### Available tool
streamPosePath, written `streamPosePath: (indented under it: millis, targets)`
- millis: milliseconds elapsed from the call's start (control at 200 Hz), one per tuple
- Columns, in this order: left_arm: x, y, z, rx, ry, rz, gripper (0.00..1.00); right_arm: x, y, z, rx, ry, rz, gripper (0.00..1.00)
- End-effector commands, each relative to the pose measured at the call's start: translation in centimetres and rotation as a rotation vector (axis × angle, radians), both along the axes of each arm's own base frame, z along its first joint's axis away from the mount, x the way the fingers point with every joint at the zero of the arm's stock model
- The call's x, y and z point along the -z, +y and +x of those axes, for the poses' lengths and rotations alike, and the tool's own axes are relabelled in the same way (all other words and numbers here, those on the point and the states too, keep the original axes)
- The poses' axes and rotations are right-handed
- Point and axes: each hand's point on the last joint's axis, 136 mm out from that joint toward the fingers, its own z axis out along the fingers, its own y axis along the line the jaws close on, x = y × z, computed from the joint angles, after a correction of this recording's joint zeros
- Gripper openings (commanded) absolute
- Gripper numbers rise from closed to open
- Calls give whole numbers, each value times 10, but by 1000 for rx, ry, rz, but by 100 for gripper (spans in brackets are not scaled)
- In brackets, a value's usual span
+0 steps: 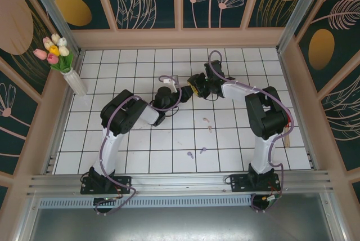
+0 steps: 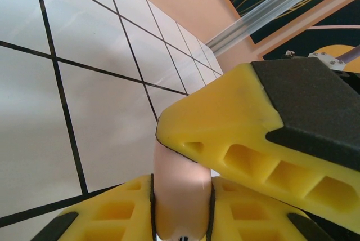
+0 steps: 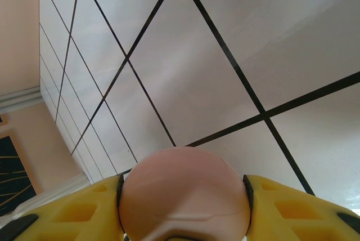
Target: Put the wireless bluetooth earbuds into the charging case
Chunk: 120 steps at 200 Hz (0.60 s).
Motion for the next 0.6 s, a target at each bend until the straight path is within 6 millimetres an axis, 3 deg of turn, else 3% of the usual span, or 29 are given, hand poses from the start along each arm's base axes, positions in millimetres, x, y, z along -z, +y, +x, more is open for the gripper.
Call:
streamPosePath:
  millis: [0, 320, 596]
  targets:
    - [-21, 0, 5, -16, -59, -75, 20, -11, 5, -11, -28, 11, 39, 45]
    - [-24, 1, 2, -11, -62, -85, 16, -10, 5, -12, -21, 17, 51, 46]
    - [-29, 1, -6, 16, -68, -89, 10, -23, -11, -7, 14, -14, 57, 69]
